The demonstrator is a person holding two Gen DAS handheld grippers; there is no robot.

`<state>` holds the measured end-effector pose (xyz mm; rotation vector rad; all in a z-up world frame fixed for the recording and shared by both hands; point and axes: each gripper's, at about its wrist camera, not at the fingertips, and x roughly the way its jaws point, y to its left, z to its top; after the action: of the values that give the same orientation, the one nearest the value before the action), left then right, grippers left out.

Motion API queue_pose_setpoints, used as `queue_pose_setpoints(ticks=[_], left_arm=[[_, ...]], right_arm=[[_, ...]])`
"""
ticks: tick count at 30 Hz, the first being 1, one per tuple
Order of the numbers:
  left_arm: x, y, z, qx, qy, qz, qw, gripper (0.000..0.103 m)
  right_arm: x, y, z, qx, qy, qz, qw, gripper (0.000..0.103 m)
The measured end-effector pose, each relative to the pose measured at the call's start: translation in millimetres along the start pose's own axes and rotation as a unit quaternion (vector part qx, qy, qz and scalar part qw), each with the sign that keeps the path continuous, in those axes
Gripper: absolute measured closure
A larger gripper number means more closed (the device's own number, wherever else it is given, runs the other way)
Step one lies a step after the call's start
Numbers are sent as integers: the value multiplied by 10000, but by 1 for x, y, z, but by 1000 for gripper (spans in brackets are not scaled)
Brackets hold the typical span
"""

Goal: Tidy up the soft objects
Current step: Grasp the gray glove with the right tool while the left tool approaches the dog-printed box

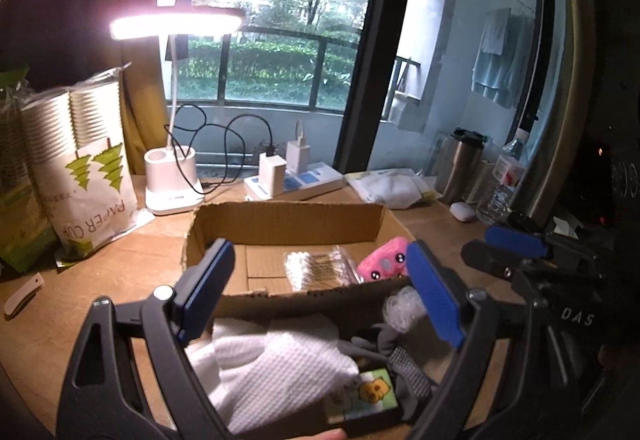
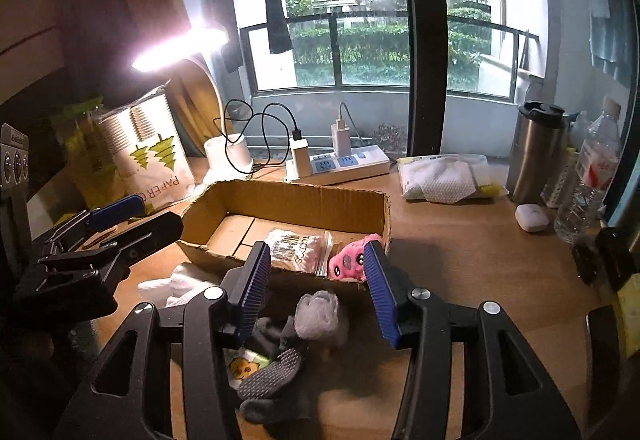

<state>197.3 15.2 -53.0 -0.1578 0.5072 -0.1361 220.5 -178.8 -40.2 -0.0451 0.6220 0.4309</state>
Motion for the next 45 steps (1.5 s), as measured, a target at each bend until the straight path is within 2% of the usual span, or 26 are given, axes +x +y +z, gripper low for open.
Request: queue_pose_setpoints(ticks=[12, 30, 44, 45], left_arm=[[-23, 9, -30, -19, 152, 132, 9998, 14], [-15, 7, -76, -140, 525, 228, 9983, 14], [-7, 5, -94, -128, 785, 284, 9964, 14], [-6, 3, -96, -121, 813, 282, 9962, 14]], right_arm=[[-9, 17, -23, -24, 127, 25, 9999, 51], [16, 14, -73, 119, 625, 204, 9978, 51], [53, 11, -105, 310, 1290, 215, 9909, 52], [54, 10, -107, 306, 1329, 202, 9905, 54]])
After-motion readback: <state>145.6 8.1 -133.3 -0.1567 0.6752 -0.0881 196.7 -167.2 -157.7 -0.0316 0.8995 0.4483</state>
